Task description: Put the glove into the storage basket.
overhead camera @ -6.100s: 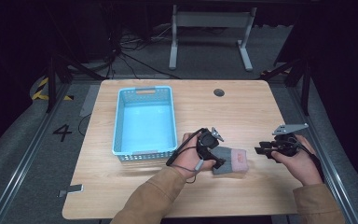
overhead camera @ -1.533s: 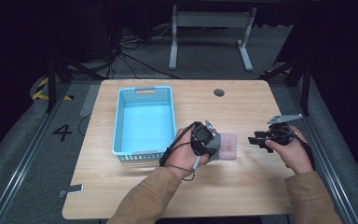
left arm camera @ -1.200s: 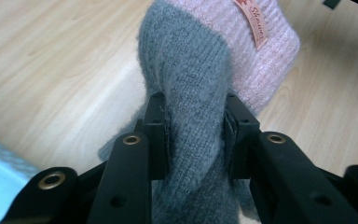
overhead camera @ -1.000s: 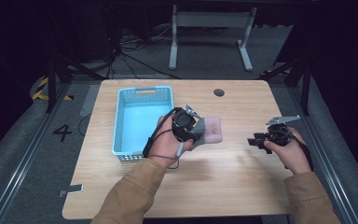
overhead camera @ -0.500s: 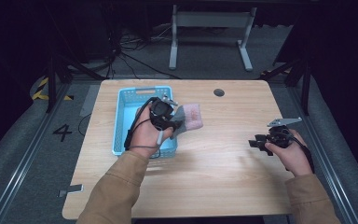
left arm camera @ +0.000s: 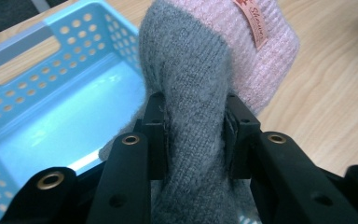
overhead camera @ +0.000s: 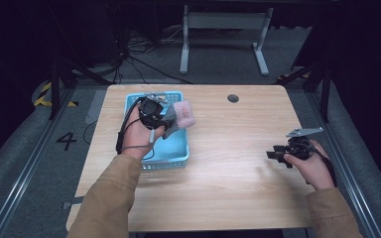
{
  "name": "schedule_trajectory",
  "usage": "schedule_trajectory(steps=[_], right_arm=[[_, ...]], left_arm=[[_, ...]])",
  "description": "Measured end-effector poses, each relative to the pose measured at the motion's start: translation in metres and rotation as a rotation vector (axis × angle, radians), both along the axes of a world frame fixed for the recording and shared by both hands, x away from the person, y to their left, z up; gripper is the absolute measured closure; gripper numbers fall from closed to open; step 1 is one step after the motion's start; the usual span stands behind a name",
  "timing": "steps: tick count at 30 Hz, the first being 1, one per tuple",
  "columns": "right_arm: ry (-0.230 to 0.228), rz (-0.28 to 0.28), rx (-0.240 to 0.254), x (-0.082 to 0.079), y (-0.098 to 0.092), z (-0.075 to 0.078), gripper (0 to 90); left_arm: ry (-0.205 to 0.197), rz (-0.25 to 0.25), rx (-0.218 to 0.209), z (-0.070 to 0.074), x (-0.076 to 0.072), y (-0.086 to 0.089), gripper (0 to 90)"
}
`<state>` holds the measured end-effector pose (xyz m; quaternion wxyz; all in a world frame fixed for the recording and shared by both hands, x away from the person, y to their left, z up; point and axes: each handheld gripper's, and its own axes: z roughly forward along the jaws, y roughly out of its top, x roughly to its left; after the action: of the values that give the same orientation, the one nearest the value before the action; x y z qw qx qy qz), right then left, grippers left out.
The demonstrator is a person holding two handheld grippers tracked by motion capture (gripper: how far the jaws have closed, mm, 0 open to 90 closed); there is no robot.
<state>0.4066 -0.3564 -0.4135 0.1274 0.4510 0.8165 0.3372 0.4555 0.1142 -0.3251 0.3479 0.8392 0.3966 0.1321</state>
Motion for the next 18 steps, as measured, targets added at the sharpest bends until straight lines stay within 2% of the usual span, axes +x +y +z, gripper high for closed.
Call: schedule_trajectory(steps=[12,15,18], right_arm=[[0.002,-0.013,-0.004,-0.006,-0.005,-0.002,53.2],[0.005,-0.016,-0.004,-0.007,-0.005,-0.003,53.0],[0.003,-0.015,-0.007,-0.008,-0.005,-0.003,52.7]], left_arm=[[0.009,0.050,0.013,-0.012,0.018,0.020,67.2],[0.024,0.054,0.007,-0.017,0.022,0.022,67.2],[0.039,0.063,0.020,-0.024,0.026,0.023,67.1]])
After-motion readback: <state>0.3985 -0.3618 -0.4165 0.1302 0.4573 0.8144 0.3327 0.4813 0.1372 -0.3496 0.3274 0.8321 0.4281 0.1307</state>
